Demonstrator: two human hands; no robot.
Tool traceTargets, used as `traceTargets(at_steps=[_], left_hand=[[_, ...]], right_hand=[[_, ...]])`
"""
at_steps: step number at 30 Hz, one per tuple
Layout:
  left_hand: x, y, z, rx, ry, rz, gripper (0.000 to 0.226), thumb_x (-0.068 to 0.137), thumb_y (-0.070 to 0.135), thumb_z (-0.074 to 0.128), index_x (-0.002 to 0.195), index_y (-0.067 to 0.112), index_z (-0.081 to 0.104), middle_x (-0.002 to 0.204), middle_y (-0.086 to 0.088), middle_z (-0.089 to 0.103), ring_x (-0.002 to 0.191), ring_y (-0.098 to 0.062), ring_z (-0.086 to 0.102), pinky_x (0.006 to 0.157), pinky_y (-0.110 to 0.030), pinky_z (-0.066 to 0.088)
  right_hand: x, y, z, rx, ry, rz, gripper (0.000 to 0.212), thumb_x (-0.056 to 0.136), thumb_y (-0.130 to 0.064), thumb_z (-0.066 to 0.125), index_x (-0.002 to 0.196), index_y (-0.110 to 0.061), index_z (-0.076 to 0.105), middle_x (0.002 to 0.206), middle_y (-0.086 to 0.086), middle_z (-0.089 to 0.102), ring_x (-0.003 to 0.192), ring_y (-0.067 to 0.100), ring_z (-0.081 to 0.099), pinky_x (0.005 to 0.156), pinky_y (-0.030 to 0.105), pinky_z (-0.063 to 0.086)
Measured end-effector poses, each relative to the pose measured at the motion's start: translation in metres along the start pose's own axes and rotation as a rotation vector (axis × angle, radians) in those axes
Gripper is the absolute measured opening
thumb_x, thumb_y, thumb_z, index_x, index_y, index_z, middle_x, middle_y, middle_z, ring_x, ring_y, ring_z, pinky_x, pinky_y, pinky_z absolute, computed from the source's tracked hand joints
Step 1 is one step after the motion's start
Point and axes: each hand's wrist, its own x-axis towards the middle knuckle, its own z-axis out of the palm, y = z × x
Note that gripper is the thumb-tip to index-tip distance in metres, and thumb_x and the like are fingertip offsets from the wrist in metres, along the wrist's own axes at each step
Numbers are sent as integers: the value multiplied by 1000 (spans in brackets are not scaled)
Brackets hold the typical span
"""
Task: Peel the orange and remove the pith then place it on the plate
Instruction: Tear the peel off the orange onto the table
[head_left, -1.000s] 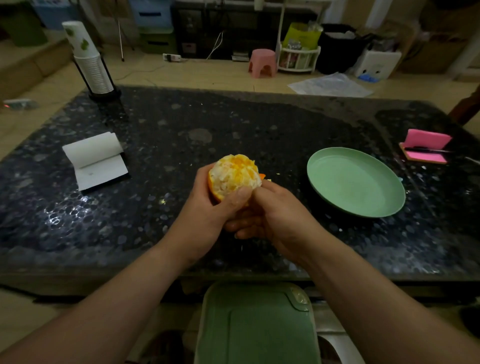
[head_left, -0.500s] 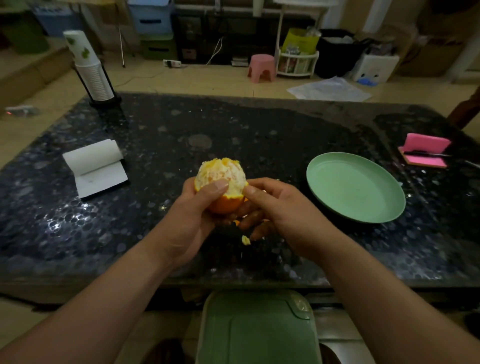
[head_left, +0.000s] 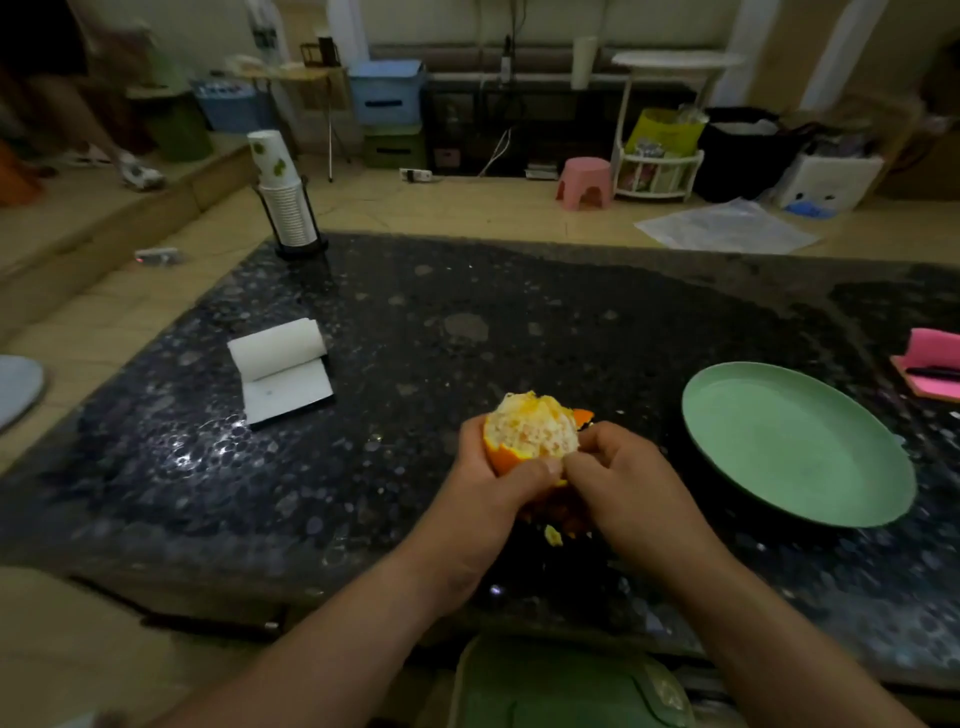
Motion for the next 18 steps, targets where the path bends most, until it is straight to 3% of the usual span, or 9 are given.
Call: traceTargets(at_steps=[5,9,13,18], left_hand=[[2,-3,-4,40,11,7,59,90,18,76,140,33,49,128,-4,73,116,-21,73,98,-40,61],[6,-1,-8,47,49,-3,65,82,28,79,140,33,49,125,-4,74,111,-21,75,91,-37,61],[6,2,-8,91,57,3,52,97,19,73,141,29,47,126,-6,71,102,-16,74,80,-27,59],[5,1,-8,156,17,1,61,99,17,73,150,29,41,135,-6,66,118,-20,71,91,-34,61]], right_hand=[[0,2,11,134,4,63,11,100,-21,57,100,-17,68,86,10,78,81,31,77,68,50,62],[-2,-5,13,200,-56,102,20,107,-17,47,108,-13,67,89,9,80,81,25,78,65,37,62],[-4,-11,9,196,-159,90,33,111,-16,41,109,-8,72,89,9,81,83,25,78,68,34,63],[-4,-5,9,185,-114,61,27,107,-14,48,109,-7,73,86,10,81,77,23,77,68,34,61]])
